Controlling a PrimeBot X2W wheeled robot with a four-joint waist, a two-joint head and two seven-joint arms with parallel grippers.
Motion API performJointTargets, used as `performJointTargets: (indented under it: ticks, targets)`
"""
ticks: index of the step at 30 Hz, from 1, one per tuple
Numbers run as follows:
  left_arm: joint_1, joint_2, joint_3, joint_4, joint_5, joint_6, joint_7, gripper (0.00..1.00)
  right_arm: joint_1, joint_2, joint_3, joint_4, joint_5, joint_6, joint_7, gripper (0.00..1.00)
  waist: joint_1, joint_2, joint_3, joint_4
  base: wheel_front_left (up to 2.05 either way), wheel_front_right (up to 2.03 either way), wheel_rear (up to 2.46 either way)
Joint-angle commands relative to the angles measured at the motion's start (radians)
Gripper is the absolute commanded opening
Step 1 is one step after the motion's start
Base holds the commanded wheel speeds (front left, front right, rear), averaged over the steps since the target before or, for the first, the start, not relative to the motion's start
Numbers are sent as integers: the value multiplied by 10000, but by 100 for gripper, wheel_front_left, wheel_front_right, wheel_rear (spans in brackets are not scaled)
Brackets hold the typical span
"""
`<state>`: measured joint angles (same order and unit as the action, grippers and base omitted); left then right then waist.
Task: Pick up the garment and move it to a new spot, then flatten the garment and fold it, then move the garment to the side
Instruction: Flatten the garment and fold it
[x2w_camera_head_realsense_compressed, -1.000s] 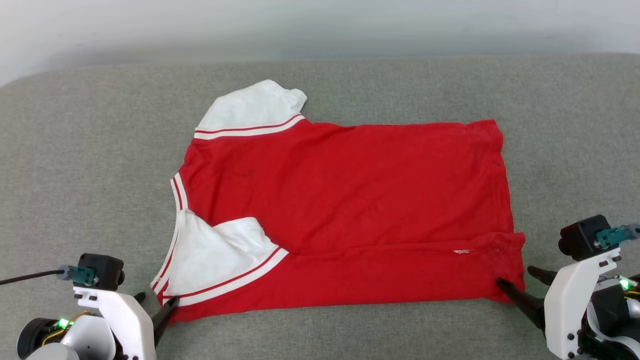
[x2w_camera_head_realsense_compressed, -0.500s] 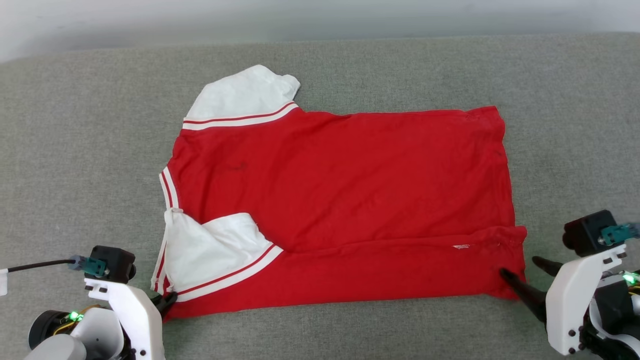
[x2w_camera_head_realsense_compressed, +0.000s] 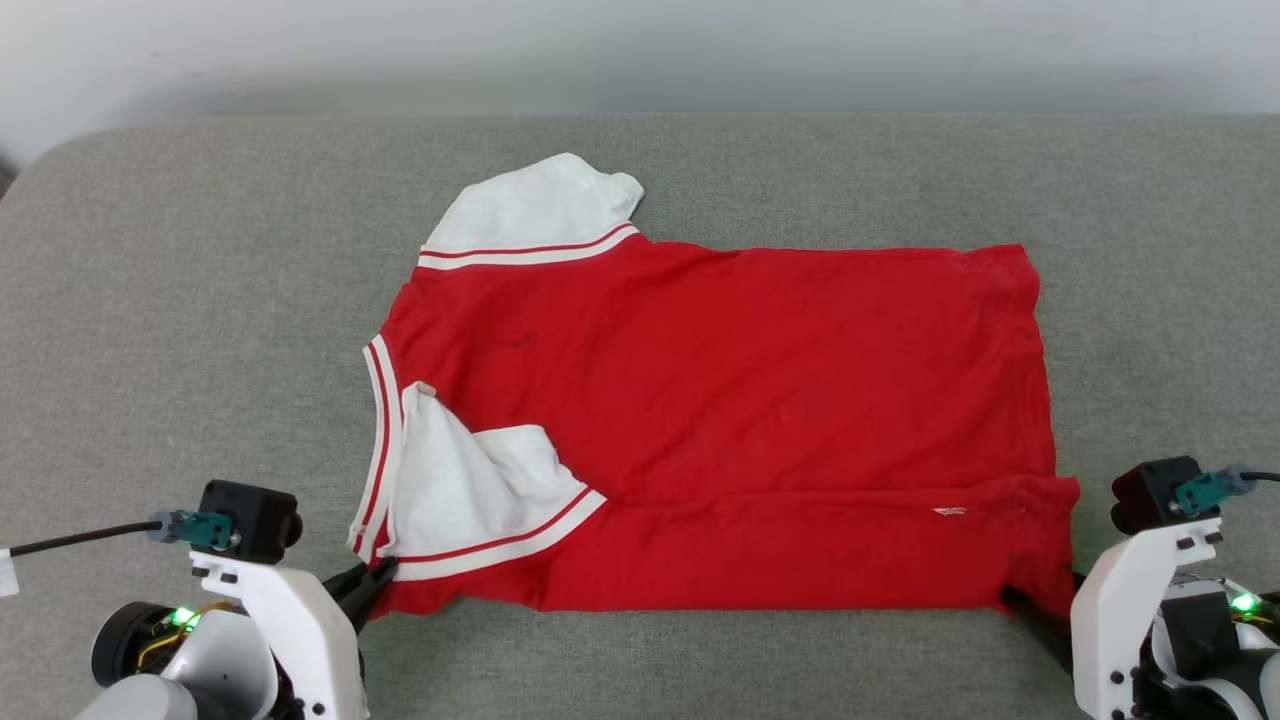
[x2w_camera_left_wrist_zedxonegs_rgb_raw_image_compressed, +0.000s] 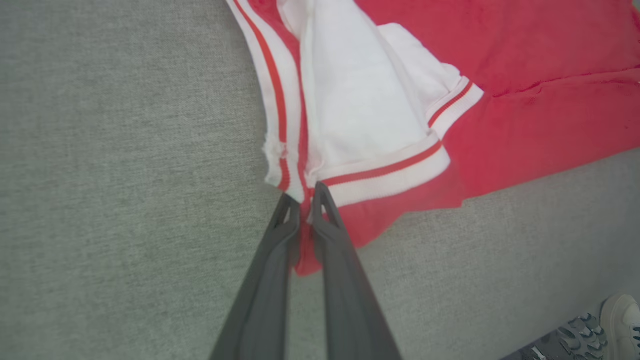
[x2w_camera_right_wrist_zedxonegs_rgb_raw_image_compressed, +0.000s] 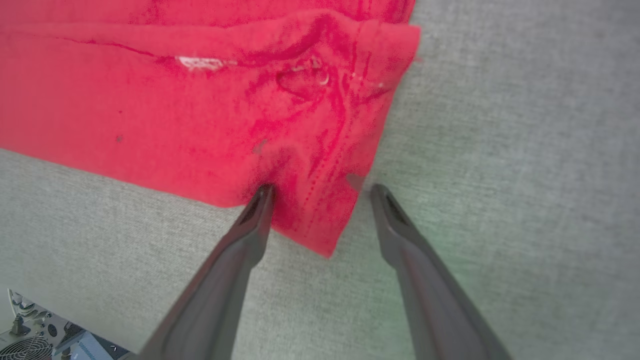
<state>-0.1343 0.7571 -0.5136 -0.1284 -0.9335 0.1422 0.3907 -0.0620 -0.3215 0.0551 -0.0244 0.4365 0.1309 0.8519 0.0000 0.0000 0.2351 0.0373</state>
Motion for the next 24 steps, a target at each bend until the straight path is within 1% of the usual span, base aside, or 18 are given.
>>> performJointTargets:
  ticks: [1, 5, 9, 10, 11, 12, 15, 18, 21, 24]
  targets:
    - [63, 39, -10, -165, 65, 83, 20, 0, -160, 87, 20, 172, -98, -4, 143, 100, 0, 0, 59, 47, 0, 0, 0]
    - [95, 76, -30, -548, 90, 179, 76, 0, -307, 376, 145, 664, -407, -4, 465, 100, 0, 0, 226, 159, 0, 0, 0]
    - [134, 101, -72, -626, 132, 233, 116, 0, -397, 622, 344, 1019, -393, -4, 603, 100, 0, 0, 344, 207, 0, 0, 0]
    - [145, 121, -96, -612, 159, 241, 152, 0, -395, 692, 417, 1114, -356, -2, 642, 98, 0, 0, 371, 217, 0, 0, 0]
    - [144, 131, -116, -595, 168, 237, 159, 0, -415, 713, 501, 1177, -336, -2, 652, 12, 0, 0, 394, 229, 0, 0, 0]
    - [138, 128, -133, -568, 179, 226, 159, 0, -453, 681, 578, 1230, -338, -1, 623, 0, 0, 0, 408, 240, 0, 0, 0]
    - [153, 104, -169, -407, 194, 199, 172, 0, -424, 443, 640, 1310, -369, -2, 479, 0, 0, 0, 329, 242, 0, 0, 0]
    - [341, 120, -282, -123, 215, 237, 204, 0, -323, 115, 617, 1358, -223, -4, 447, 0, 0, 0, 17, 176, 0, 0, 0]
    - [462, 55, -420, 77, 156, 185, 246, 0, -240, -228, 477, 1163, -130, -8, 363, 0, 0, 0, -323, 133, 0, 0, 0]
    - [708, 29, -525, 213, 67, 165, 276, 0, 20, -524, 376, 822, 32, -8, 520, 0, 0, 0, -698, 95, 0, 0, 0]
